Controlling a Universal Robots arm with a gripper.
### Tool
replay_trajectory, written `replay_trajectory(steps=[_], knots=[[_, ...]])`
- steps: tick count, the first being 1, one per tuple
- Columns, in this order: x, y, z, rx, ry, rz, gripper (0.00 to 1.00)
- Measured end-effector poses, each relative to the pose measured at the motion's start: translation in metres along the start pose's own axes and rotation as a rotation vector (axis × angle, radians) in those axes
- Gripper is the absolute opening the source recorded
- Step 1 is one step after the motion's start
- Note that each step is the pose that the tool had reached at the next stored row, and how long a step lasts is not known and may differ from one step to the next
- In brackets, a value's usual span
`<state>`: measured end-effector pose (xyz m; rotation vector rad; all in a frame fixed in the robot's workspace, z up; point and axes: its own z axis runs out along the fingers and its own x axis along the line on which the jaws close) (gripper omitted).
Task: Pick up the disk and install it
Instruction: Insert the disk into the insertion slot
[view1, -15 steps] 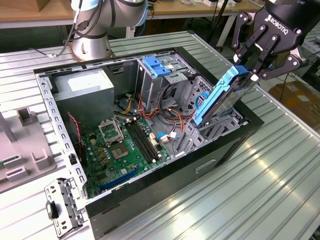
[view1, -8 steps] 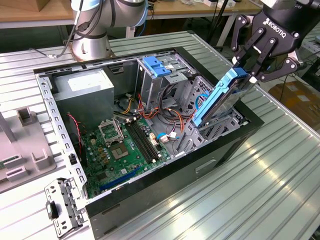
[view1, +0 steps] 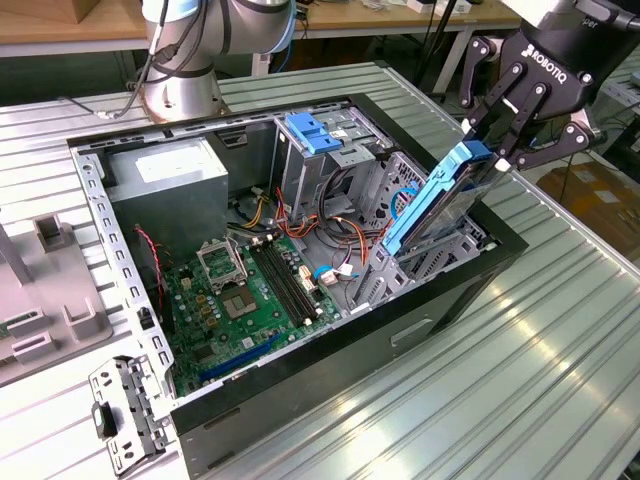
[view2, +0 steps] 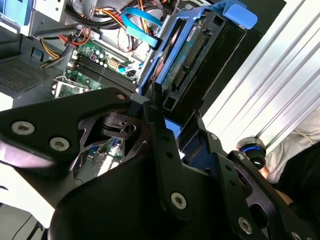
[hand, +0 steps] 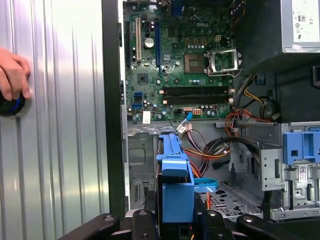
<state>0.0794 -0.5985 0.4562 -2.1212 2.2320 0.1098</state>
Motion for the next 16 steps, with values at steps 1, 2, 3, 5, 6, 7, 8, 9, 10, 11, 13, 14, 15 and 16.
replay_trajectory(steps=[1, 2, 3, 5, 6, 7, 8, 9, 10, 11, 13, 14, 15, 16], knots=[[0.0001, 0.0000, 0.0014, 0.0000, 0.0001, -0.001, 0.37], [0.0003, -0.0001, 0.0031, -0.0001, 0.0001, -0.001, 0.37], [0.0006, 0.0000, 0.0049, -0.0001, 0.0000, -0.001, 0.37], [0.0009, -0.0001, 0.0074, -0.0001, 0.0001, -0.002, 0.37], [0.0010, -0.0001, 0.0085, -0.0002, 0.0001, -0.002, 0.37], [0.0012, -0.0001, 0.0103, -0.0002, 0.0001, -0.002, 0.37], [0.0014, -0.0002, 0.0119, -0.0002, 0.0000, -0.002, 0.37], [0.0015, -0.0002, 0.0128, -0.0003, 0.0001, -0.002, 0.37], [0.0016, -0.0002, 0.0137, -0.0003, 0.0001, -0.003, 0.37], [0.0017, -0.0002, 0.0148, -0.0002, 0.0001, -0.003, 0.37], [0.0018, -0.0002, 0.0161, -0.0003, 0.0000, -0.003, 0.37], [0.0019, -0.0002, 0.0172, -0.0003, 0.0000, -0.003, 0.37], [0.0020, -0.0002, 0.0183, -0.0003, 0.0000, -0.003, 0.37], [0.0021, -0.0002, 0.0195, -0.0003, 0.0001, -0.003, 0.37]])
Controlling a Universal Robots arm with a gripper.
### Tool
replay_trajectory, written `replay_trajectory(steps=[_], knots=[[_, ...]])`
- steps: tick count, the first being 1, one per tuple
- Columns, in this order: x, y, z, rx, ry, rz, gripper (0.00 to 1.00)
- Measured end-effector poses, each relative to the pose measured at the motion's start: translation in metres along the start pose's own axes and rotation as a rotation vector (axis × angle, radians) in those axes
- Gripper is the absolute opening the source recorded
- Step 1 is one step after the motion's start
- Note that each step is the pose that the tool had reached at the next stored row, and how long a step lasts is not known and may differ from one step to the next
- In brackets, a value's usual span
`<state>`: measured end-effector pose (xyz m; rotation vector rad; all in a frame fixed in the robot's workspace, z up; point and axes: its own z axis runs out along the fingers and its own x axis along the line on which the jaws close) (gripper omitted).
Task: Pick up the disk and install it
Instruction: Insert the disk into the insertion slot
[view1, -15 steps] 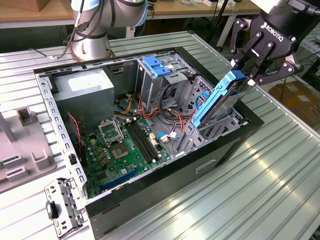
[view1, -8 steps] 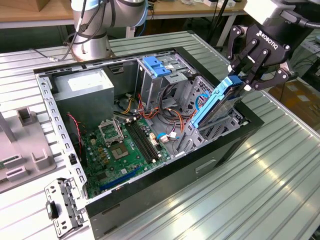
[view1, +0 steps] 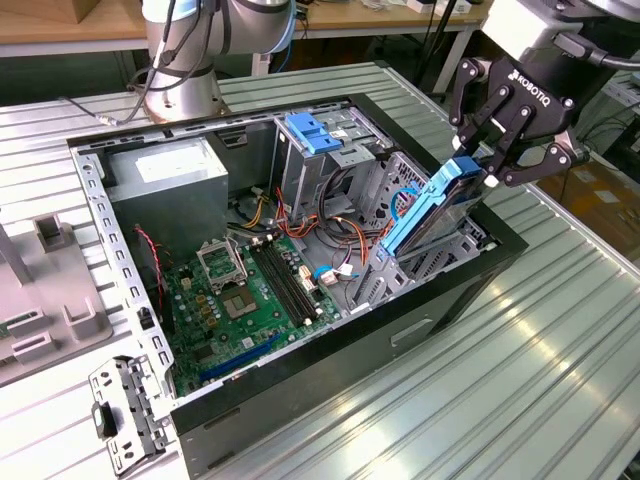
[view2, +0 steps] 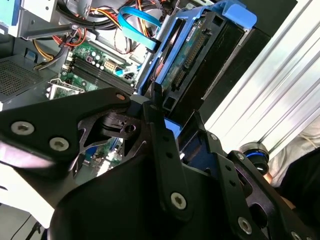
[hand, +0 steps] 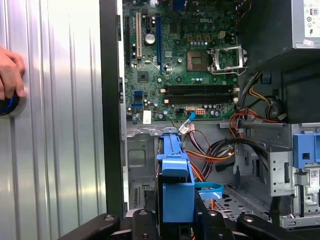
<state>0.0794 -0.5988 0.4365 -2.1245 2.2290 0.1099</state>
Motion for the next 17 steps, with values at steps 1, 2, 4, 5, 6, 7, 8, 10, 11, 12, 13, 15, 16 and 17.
replay_trajectory(steps=[1, 2, 4, 5, 6, 7, 8, 10, 11, 12, 13, 15, 16, 17], knots=[[0.0001, 0.0000, 0.0009, 0.0000, 0.0000, 0.000, 0.37], [0.0001, 0.0000, 0.0014, 0.0000, 0.0001, 0.000, 0.37], [0.0002, 0.0000, 0.0024, 0.0000, 0.0000, 0.000, 0.37], [0.0003, 0.0000, 0.0029, 0.0000, 0.0000, 0.000, 0.37], [0.0003, 0.0000, 0.0030, 0.0000, 0.0001, 0.000, 0.37], [0.0003, 0.0000, 0.0030, 0.0000, 0.0001, 0.000, 0.37], [0.0003, 0.0000, 0.0030, 0.0000, 0.0002, 0.000, 0.37], [0.0003, 0.0000, 0.0031, 0.0000, 0.0001, 0.000, 0.37], [0.0003, 0.0000, 0.0031, 0.0000, 0.0000, 0.000, 0.37], [0.0003, 0.0000, 0.0031, 0.0000, 0.0000, 0.000, 0.37], [0.0003, 0.0000, 0.0031, 0.0000, 0.0002, 0.000, 0.37], [0.0003, 0.0000, 0.0031, 0.0000, 0.0001, 0.000, 0.44], [0.0003, 0.0000, 0.0031, 0.0000, 0.0001, 0.000, 0.44], [0.0003, 0.0000, 0.0032, 0.0000, 0.0000, 0.000, 0.51]])
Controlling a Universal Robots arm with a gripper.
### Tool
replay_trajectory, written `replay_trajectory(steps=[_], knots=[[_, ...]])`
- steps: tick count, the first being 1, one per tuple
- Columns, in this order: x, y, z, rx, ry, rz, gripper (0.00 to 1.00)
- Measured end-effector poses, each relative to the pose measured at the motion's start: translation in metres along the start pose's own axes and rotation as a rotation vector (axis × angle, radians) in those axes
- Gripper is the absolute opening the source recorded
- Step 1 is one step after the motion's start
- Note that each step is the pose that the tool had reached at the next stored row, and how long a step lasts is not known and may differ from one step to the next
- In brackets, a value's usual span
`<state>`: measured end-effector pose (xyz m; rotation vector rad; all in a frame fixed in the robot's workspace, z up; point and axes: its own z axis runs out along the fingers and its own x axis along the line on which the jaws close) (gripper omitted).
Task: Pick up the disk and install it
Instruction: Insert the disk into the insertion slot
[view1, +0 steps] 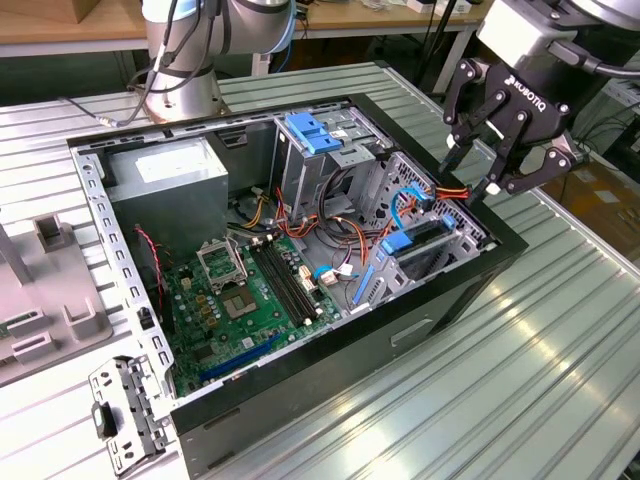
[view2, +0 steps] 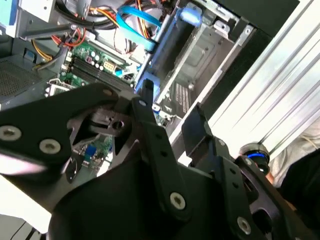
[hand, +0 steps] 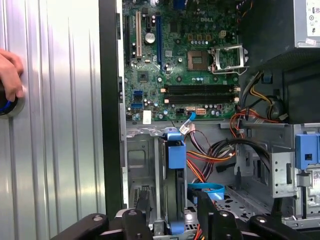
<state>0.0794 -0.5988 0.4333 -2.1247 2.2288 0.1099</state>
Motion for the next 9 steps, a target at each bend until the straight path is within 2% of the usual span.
replay_trajectory(steps=[8, 9], knots=[[0.0000, 0.0000, 0.0001, 0.0000, 0.0000, 0.000, 0.49], [0.0000, 0.0000, 0.0000, 0.0000, 0.0001, 0.000, 0.42]])
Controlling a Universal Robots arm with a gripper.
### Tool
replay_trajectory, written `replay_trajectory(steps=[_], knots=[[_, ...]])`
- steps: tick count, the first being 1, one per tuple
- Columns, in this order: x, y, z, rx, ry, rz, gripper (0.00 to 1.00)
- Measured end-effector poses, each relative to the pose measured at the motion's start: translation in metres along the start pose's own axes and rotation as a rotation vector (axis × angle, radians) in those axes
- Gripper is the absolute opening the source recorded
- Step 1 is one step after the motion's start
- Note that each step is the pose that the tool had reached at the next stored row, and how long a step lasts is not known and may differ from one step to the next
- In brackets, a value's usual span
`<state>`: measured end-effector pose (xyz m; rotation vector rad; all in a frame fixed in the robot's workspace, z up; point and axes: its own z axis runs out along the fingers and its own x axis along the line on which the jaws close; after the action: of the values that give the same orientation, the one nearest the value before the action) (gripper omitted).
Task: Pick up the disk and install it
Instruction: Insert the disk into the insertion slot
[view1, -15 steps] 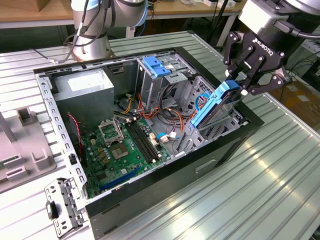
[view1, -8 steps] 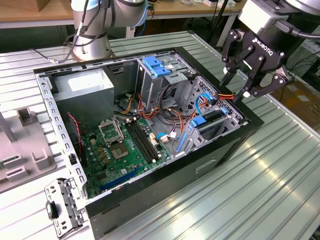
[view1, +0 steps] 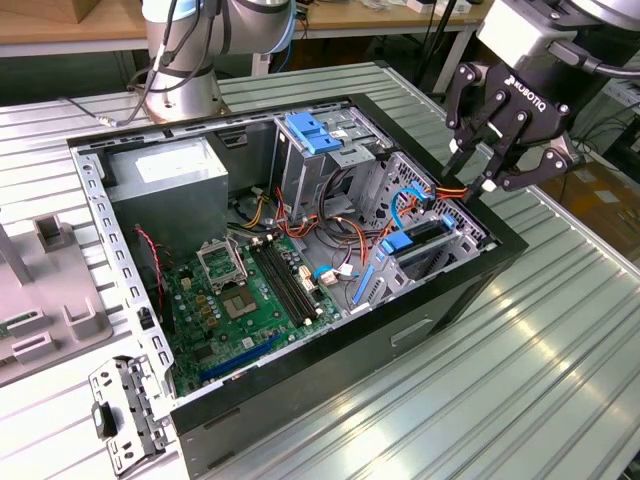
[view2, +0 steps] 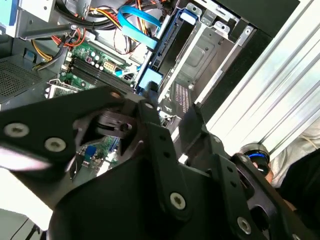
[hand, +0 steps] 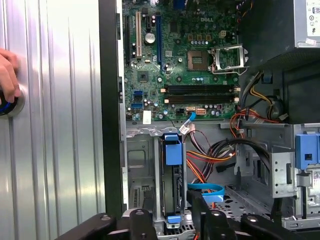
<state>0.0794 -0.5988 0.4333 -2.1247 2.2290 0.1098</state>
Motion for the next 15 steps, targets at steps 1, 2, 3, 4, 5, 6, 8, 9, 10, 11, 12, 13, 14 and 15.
replay_trajectory(steps=[1, 2, 3, 4, 5, 6, 8, 9, 10, 11, 12, 13, 14, 15], knots=[[0.0000, 0.0000, 0.0001, 0.0000, -0.0001, 0.000, 0.36], [0.0000, 0.0000, 0.0001, 0.0000, -0.0001, 0.000, 0.30], [0.0000, 0.0000, 0.0001, 0.0000, -0.0001, 0.000, 0.30], [0.0000, 0.0000, 0.0001, 0.0000, -0.0001, 0.000, 0.24], [0.0000, 0.0000, 0.0001, 0.0000, -0.0001, 0.000, 0.12], [0.0000, 0.0000, 0.0001, 0.0000, -0.0001, 0.000, 0.12], [0.0000, 0.0000, 0.0001, 0.0000, -0.0001, 0.000, 0.11], [0.0000, 0.0000, 0.0001, 0.0000, -0.0001, 0.000, 0.11], [0.0000, 0.0000, 0.0002, 0.0000, -0.0001, 0.000, 0.11], [0.0000, 0.0000, 0.0002, 0.0000, -0.0001, 0.000, 0.11], [0.0000, 0.0000, 0.0002, 0.0000, -0.0001, 0.000, 0.11], [0.0000, 0.0000, 0.0002, 0.0000, -0.0001, 0.000, 0.11], [0.0000, 0.0000, 0.0002, 0.0000, -0.0001, 0.000, 0.11], [0.0000, 0.0000, 0.0002, 0.0000, -0.0001, 0.000, 0.11]])
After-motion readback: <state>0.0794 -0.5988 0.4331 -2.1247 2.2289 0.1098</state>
